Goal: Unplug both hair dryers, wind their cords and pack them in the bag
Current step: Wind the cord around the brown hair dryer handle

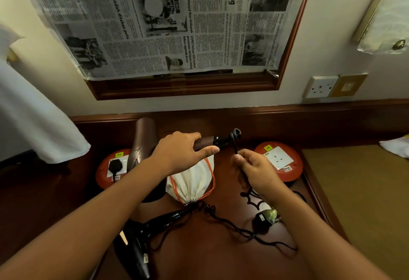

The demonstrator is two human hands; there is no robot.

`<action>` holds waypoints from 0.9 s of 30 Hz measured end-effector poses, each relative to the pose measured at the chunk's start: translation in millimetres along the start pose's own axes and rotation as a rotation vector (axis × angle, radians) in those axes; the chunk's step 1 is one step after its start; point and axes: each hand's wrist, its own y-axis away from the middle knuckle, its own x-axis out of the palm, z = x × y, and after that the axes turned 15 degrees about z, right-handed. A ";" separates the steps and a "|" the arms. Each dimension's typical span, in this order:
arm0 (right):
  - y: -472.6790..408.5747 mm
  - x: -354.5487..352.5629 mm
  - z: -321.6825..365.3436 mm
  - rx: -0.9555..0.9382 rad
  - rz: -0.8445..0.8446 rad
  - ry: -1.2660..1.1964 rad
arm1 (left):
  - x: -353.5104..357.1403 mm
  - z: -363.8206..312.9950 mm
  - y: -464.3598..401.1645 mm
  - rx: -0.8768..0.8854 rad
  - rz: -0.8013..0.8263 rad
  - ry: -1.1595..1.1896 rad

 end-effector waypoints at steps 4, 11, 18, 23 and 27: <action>-4.9 -5.5 -1.9 0.026 0.102 -0.199 | -3.3 1.2 2.7 0.060 -0.003 0.060; -20.0 -27.2 -5.1 -0.028 0.282 -0.333 | -13.5 3.2 8.0 0.182 -0.002 0.082; -34.0 -51.0 18.5 0.038 0.339 -0.305 | -21.9 4.9 9.1 0.197 0.051 -0.068; -40.2 -63.9 46.6 0.109 0.357 0.056 | -25.6 1.1 10.1 0.183 0.127 -0.163; -43.7 -69.0 66.5 0.112 0.404 0.301 | -26.4 -2.1 7.2 0.162 0.149 -0.289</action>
